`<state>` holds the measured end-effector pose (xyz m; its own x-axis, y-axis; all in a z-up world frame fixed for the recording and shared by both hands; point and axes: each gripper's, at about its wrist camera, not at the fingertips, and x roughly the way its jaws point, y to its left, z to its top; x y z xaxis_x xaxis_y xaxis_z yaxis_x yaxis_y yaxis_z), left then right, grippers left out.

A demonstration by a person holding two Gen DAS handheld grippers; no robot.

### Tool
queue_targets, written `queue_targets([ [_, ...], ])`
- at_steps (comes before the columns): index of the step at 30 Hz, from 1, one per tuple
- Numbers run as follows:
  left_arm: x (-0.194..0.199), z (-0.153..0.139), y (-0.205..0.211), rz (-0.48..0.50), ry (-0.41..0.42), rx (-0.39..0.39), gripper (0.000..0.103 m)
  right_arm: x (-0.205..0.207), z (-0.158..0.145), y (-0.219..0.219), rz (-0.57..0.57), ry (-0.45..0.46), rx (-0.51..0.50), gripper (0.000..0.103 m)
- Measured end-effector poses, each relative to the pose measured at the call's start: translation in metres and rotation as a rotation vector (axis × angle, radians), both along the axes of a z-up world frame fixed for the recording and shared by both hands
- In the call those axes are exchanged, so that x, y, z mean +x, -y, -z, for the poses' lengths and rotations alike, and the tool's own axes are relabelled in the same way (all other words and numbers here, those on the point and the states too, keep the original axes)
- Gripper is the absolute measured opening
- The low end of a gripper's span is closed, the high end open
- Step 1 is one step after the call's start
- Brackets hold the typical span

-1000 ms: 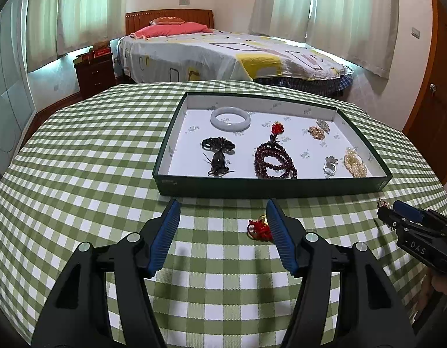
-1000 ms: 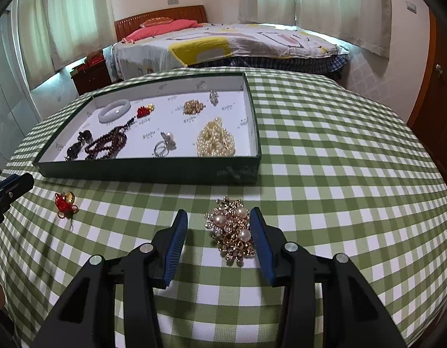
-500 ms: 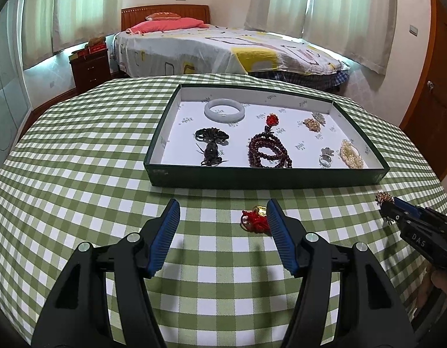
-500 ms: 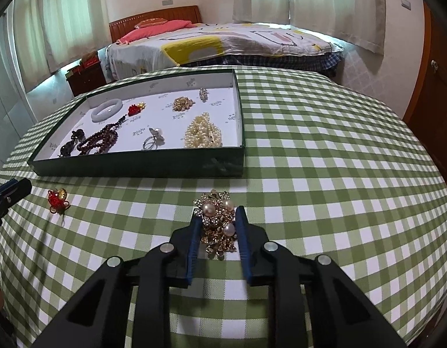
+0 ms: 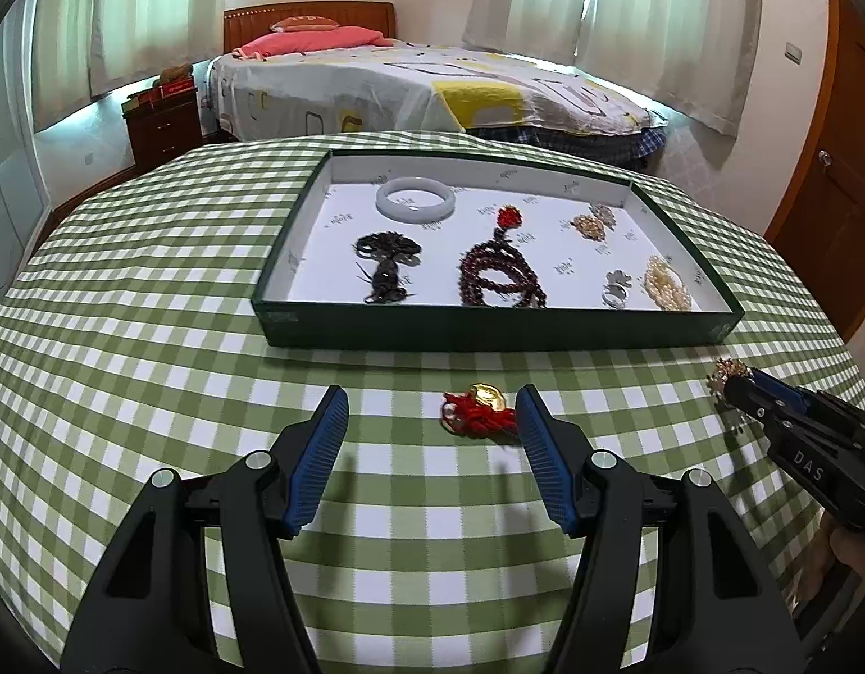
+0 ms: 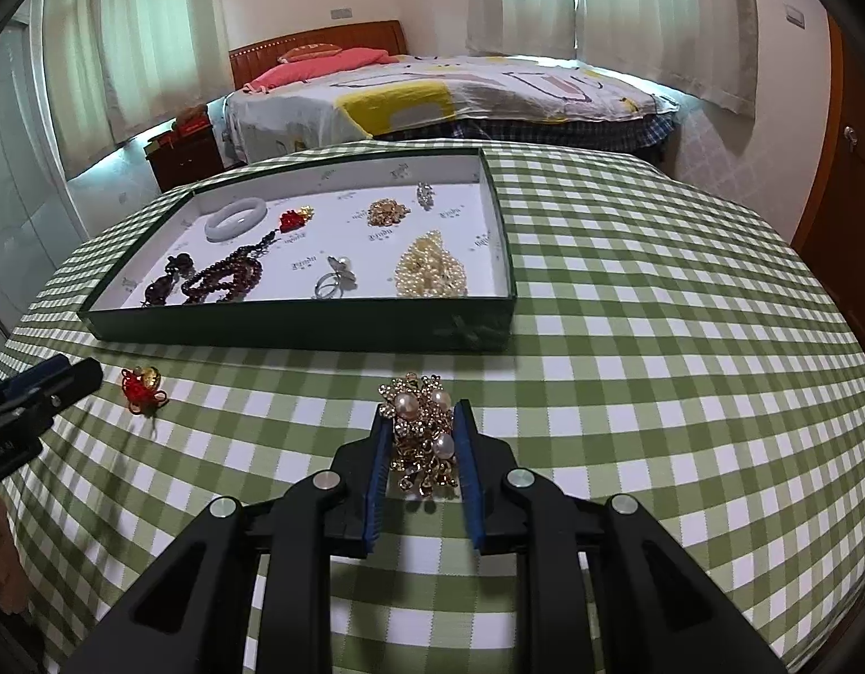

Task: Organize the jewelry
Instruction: 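Grasp the gold pearl-cluster brooch with the right tool while the left tool grasps the red tassel, then carry the pearl brooch with the right tool while the left tool carries the tassel over the tray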

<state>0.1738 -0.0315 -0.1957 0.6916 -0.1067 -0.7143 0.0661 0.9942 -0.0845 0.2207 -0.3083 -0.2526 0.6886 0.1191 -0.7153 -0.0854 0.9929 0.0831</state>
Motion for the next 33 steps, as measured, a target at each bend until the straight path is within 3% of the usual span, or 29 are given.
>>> queue_targets([
  [13, 0.018, 0.017, 0.021, 0.042, -0.06, 0.004, 0.06, 0.0, 0.005, -0.002, -0.02, -0.013, 0.025, 0.023],
  [19, 0.018, 0.023, 0.018, 0.06, -0.082, 0.007, 0.035, 0.0, 0.005, -0.003, -0.02, -0.011, 0.027, 0.023],
  [23, 0.016, 0.023, 0.017, 0.075, -0.079, 0.004, 0.025, 0.0, 0.005, -0.002, -0.02, -0.012, 0.027, 0.023],
  [25, 0.014, 0.023, 0.016, 0.083, -0.079, -0.008, 0.013, 0.0, 0.005, -0.002, -0.02, -0.012, 0.027, 0.023],
  [33, 0.009, 0.02, 0.012, 0.096, -0.067, -0.029, 0.009, 0.001, 0.005, -0.003, -0.019, -0.01, 0.027, 0.023],
])
